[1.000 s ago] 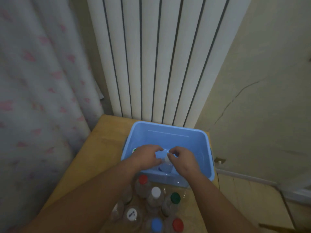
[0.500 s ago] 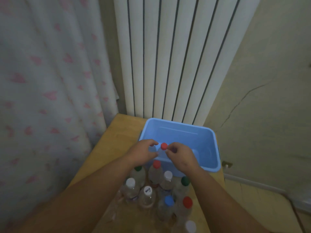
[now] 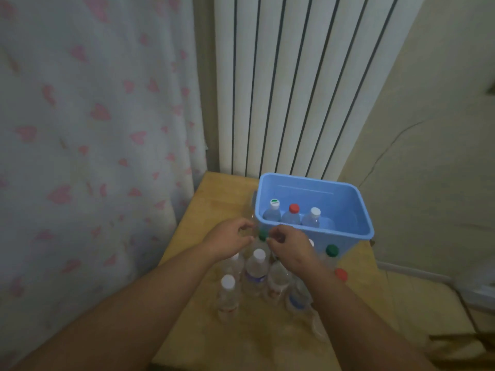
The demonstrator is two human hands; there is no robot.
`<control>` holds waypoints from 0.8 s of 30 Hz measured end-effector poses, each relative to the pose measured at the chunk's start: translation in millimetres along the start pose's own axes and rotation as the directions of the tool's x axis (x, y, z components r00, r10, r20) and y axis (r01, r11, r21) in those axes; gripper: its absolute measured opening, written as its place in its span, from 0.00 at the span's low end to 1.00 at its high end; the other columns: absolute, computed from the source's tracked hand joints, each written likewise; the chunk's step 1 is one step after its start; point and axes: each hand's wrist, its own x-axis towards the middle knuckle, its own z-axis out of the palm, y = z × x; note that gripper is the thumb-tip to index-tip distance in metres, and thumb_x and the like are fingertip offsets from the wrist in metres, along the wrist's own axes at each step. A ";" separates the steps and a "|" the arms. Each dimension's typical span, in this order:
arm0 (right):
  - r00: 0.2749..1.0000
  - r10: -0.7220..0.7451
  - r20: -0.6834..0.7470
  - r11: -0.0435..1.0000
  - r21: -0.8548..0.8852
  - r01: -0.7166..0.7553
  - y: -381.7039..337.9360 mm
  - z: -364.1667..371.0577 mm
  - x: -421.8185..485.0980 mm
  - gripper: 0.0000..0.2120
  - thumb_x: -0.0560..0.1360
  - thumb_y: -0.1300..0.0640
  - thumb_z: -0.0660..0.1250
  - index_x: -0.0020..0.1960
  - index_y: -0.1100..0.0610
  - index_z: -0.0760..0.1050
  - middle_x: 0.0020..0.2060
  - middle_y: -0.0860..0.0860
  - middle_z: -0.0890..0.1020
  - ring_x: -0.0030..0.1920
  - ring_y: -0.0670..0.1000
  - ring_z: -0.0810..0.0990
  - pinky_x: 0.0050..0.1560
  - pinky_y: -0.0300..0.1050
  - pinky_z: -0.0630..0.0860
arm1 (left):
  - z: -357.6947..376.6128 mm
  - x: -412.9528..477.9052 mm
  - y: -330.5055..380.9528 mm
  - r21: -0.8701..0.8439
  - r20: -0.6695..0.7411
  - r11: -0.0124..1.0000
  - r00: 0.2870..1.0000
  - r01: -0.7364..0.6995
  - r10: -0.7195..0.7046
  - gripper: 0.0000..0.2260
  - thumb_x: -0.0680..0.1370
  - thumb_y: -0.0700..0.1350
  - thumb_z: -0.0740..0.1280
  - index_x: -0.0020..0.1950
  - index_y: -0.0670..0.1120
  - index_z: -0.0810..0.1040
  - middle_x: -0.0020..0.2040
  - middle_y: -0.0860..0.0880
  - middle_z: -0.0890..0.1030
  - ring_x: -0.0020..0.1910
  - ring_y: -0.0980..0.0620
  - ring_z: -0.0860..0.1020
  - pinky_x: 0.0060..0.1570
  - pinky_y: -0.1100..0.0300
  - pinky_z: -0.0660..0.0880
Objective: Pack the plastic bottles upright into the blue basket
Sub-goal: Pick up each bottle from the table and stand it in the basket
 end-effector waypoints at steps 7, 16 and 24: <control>1.000 0.007 0.027 1.000 -0.007 -0.007 -18.0 33.5 -34.3 0.11 0.77 0.53 0.65 0.58 0.52 0.78 0.52 0.48 0.82 0.48 0.45 0.77 0.49 0.40 0.72 | -5.3 -34.4 -37.9 0.003 0.027 1.000 1.000 0.003 -0.003 0.18 0.77 0.46 0.69 0.67 0.50 0.77 0.64 0.50 0.79 0.59 0.52 0.77 0.54 0.64 0.69; 0.996 0.045 0.074 0.999 -0.013 -0.044 -20.6 51.0 -51.4 0.08 0.75 0.53 0.66 0.53 0.51 0.78 0.43 0.46 0.79 0.45 0.50 0.79 0.46 0.49 0.80 | 3.8 -60.3 -60.0 -0.019 0.159 0.998 0.985 0.067 -0.063 0.22 0.76 0.43 0.68 0.70 0.50 0.73 0.67 0.48 0.75 0.65 0.51 0.74 0.58 0.61 0.70; 0.986 -0.001 0.166 0.995 -0.099 0.018 -9.7 59.7 -46.1 0.10 0.74 0.52 0.66 0.55 0.50 0.78 0.50 0.47 0.82 0.50 0.48 0.79 0.49 0.42 0.74 | 19.7 -71.7 -75.3 -0.023 0.221 0.984 0.961 0.174 -0.165 0.31 0.72 0.42 0.74 0.74 0.49 0.68 0.67 0.49 0.74 0.67 0.52 0.71 0.56 0.63 0.71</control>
